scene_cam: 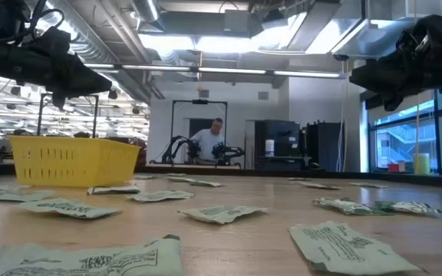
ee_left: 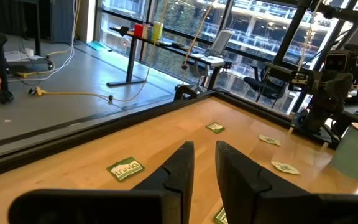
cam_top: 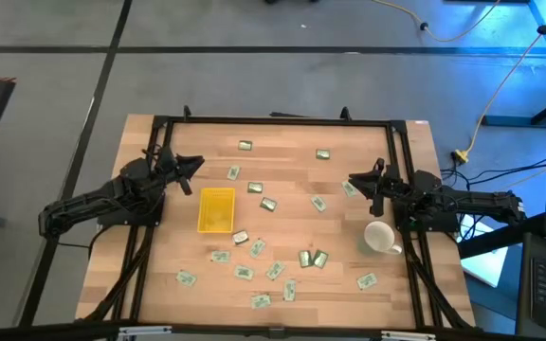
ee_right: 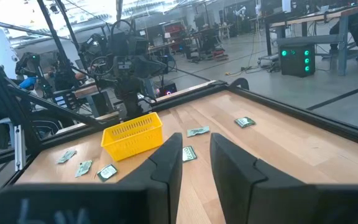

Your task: Pick and place Stevia / Truvia into bins

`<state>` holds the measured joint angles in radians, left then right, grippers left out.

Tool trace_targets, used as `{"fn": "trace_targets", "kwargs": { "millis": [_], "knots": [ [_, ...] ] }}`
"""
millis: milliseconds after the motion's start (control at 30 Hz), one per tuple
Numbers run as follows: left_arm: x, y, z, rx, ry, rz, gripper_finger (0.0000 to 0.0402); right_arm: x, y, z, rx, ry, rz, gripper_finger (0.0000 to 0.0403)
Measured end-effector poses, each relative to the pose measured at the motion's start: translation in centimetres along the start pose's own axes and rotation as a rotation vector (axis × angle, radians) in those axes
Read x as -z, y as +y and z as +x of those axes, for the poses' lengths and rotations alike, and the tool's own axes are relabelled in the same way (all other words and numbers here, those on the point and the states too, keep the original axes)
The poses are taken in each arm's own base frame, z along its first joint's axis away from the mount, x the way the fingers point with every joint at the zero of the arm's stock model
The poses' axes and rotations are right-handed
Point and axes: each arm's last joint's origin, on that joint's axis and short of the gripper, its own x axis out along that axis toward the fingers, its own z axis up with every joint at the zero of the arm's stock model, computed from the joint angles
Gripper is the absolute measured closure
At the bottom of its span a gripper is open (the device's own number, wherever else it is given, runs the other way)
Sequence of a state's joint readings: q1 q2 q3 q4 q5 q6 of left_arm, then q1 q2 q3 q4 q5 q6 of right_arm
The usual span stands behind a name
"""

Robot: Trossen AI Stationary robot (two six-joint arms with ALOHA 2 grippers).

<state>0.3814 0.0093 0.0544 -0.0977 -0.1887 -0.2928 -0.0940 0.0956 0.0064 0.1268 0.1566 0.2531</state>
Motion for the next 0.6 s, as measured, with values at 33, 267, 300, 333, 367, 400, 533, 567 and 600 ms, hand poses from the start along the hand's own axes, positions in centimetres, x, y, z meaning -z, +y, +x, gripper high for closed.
{"fn": "trace_targets", "kwargs": {
  "millis": [33, 267, 300, 333, 367, 400, 533, 567, 600],
  "knots": [
    [0.00, 0.00, 0.00, 0.000, 0.000, 0.000, 0.0340, 0.00, 0.00, 0.00, 0.000, 0.000, 0.000, 0.0316],
    [0.00, 0.00, 0.00, -0.001, 0.000, 0.000, 0.0341, 0.01, 0.00, 0.00, 0.000, 0.001, 0.000, 0.0316],
    [0.00, 0.00, 0.00, 0.000, 0.000, 0.000, 0.0340, 0.01, 0.00, 0.00, 0.000, 0.001, 0.000, 0.0316],
    [0.00, 0.00, 0.00, 0.000, 0.000, 0.000, 0.0340, 0.01, 0.00, 0.00, 0.000, 0.001, 0.000, 0.0316],
    [0.00, 0.00, 0.00, 0.000, 0.000, 0.000, 0.0340, 0.01, 0.00, 0.00, 0.000, 0.001, 0.000, 0.0316],
    [0.00, 0.00, 0.00, 0.000, 0.000, 0.000, 0.0341, 0.01, 0.00, 0.00, 0.000, 0.000, 0.000, 0.0316],
    [0.00, 0.00, 0.00, 0.000, 0.000, 0.000, 0.0341, -0.02, 0.00, 0.00, 0.000, -0.001, 0.000, 0.0316],
    [-0.01, 0.00, 0.00, 0.000, 0.000, 0.000, 0.0341, -0.05, 0.01, 0.00, -0.001, -0.005, 0.001, 0.0316],
    [0.00, 0.00, 0.00, 0.000, 0.000, 0.000, 0.0340, -0.11, 0.02, 0.00, -0.001, -0.012, 0.002, 0.0316]
  ]
}}
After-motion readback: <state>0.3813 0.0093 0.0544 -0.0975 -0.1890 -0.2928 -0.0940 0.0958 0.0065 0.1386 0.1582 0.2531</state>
